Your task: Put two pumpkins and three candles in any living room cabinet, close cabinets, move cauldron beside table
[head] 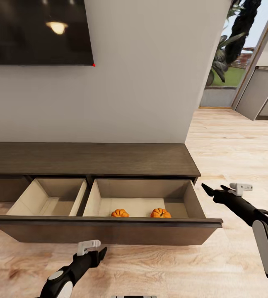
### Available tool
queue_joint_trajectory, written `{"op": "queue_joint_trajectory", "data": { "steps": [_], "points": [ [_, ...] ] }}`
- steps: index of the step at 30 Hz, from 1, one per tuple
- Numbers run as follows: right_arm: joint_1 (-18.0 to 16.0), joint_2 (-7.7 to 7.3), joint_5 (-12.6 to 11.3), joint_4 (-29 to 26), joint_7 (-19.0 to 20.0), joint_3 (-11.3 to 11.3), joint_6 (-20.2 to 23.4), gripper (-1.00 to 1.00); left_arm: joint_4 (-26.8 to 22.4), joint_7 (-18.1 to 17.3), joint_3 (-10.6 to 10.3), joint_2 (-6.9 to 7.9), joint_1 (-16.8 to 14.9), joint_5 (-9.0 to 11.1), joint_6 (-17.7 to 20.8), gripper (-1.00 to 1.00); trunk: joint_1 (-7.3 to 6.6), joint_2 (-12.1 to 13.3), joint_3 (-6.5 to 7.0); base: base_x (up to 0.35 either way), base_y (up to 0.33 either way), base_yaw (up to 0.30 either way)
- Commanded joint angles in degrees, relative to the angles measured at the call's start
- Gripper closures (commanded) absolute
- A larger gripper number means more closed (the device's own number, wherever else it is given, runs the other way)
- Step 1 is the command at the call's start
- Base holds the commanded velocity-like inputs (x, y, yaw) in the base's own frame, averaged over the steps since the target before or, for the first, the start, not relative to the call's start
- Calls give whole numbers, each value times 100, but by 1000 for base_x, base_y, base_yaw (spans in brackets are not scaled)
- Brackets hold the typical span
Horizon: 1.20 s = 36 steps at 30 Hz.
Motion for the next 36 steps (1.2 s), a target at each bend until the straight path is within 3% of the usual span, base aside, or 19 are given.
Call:
{"op": "queue_joint_trajectory", "data": {
  "steps": [1,20,36],
  "points": [
    [-4,-3,-32,-4,13,-8,44,-100,37,63,-19,0,-32,60,-35,-100,-1,-2,-5,7,0,0],
    [10,-18,-32,-5,13,-9,47,-100,427,11,0,51,-272,47,-811,-100,-1,-2,-5,277,0,0],
    [3,-23,-32,-8,22,-9,47,-100,461,2,-5,38,-280,48,-891,-100,-1,-2,-5,343,0,0]
  ]
}}
